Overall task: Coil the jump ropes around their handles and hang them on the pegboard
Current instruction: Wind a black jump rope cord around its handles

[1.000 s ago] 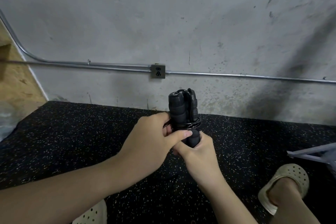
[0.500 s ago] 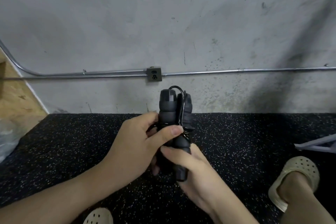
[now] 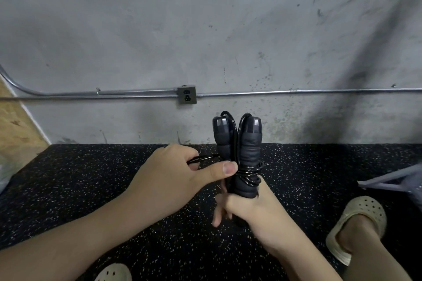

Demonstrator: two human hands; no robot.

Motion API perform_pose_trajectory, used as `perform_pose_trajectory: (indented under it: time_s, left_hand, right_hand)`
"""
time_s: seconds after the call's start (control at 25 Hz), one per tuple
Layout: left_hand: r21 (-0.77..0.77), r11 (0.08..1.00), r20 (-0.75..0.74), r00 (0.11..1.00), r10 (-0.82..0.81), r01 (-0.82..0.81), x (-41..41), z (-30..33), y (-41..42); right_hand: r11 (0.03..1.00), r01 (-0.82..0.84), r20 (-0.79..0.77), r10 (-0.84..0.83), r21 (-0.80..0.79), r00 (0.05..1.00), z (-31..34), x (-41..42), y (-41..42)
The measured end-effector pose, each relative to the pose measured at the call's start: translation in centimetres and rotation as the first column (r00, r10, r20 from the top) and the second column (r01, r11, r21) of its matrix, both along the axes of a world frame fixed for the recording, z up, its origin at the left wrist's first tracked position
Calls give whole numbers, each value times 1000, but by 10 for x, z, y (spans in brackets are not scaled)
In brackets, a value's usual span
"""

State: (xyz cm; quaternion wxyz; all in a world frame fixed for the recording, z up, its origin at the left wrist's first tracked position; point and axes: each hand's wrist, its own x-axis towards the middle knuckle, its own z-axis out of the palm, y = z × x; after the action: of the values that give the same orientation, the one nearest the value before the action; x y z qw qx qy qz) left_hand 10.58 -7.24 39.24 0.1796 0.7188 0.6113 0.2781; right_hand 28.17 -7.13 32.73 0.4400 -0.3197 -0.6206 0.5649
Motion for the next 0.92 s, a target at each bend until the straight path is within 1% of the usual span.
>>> perform_pose_trajectory:
  time_s: [0.08, 0.16, 0.32, 0.44, 0.48, 0.6, 0.64, 0.68, 0.72, 0.76, 0.8, 0.84, 0.88, 0.92]
  left_hand:
    - [80, 997, -48, 999, 5, -1, 3, -4, -3]
    - [114, 993, -57, 998, -11, 18, 7, -7, -6]
    - [108, 993, -18, 999, -39, 41, 17, -4, -18]
    - [48, 997, -1, 998, -63, 63, 32, -3, -29]
    - [31, 999, -33, 999, -41, 42, 36, -3, -31]
    - [26, 999, -226, 974, 25, -20, 37, -7, -24]
    - [23, 1000, -231, 973, 14, -9, 34, -7, -20]
    - [14, 1000, -205, 979, -14, 17, 28, -8, -15]
    - [-2, 998, -149, 987, -56, 56, 22, -7, -11]
    - [-26, 994, -55, 993, -108, 107, 16, -6, -10]
    - [-64, 982, 68, 983, -173, 177, 12, -6, -10]
    - [-99, 961, 190, 953, -238, 260, 10, -4, -12]
    - [-117, 940, 274, 920, -279, 320, 9, -3, -13]
    - [-119, 931, 313, 903, -294, 344, 9, -3, -15]
  right_hand:
    - [998, 60, 44, -61, 7, 997, -1, -1, -1]
    - [994, 101, 71, -103, 28, 992, -4, -1, -1]
    - [981, 186, 128, -190, 48, 973, -3, 2, -2]
    - [961, 269, 139, -276, 64, 951, -4, -3, -4]
    - [952, 299, 155, -307, 71, 939, -7, -7, -5]
    - [927, 369, 239, -375, 70, 896, -13, -17, -9]
    - [923, 378, 259, -382, 64, 887, -13, -17, -11]
    - [930, 366, 282, -362, 40, 888, -11, -15, -11]
    - [951, 310, 281, -301, 14, 911, -7, -11, -9]
    - [981, 192, 240, -185, -9, 953, -2, -6, -9]
    - [999, 27, 145, -21, -39, 989, 4, -2, -8]
    - [988, -117, 14, 119, -99, 993, 9, 2, -8]
    - [954, -240, -130, 219, -181, 967, 12, 5, -8]
    - [916, -314, -231, 259, -250, 938, 12, 6, -8]
